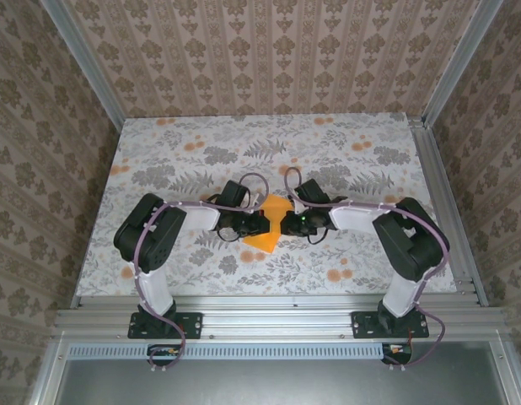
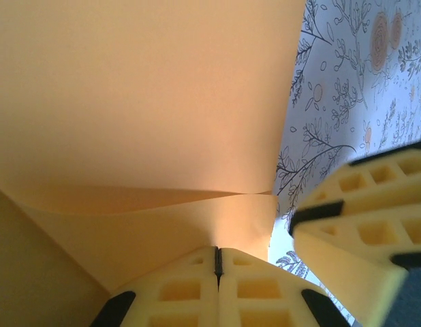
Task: Fold a paper plane with a square sheet of paper (pick it up from the middle)
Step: Fold the triangle a second time at the center of the table.
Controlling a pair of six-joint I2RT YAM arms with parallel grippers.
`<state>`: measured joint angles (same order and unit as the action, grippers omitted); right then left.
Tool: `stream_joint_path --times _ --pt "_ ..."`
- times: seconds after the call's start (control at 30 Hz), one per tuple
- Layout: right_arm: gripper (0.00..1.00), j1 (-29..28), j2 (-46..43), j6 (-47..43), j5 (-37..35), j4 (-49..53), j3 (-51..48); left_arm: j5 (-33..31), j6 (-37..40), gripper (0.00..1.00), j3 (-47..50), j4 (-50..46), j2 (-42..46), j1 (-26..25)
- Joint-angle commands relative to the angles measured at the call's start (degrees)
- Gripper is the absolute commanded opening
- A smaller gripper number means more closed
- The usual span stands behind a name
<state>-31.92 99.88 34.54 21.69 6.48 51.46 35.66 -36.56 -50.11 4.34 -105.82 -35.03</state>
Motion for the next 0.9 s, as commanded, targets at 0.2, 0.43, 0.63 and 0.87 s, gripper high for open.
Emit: stream_joint_path --times 0.2,0.43,0.63,0.87 --pt "0.12 -7.14 -4.05 13.33 5.47 -12.9 -6.65 -1.32 2.91 0.02 1.2 -2.11 -1.41 0.84" --pt "0.1 -9.39 0.88 14.72 5.02 -16.06 -5.87 -1.6 3.23 0.02 1.76 -2.06 -0.71 1.06" --pt "0.1 -9.47 3.05 12.59 3.1 -12.8 -5.08 -1.49 2.98 0.02 2.38 -1.35 -0.35 1.28" --pt "0.09 -9.65 3.64 11.19 1.25 -8.88 -6.3 -0.87 2.61 0.02 1.17 -1.19 -0.2 2.04"
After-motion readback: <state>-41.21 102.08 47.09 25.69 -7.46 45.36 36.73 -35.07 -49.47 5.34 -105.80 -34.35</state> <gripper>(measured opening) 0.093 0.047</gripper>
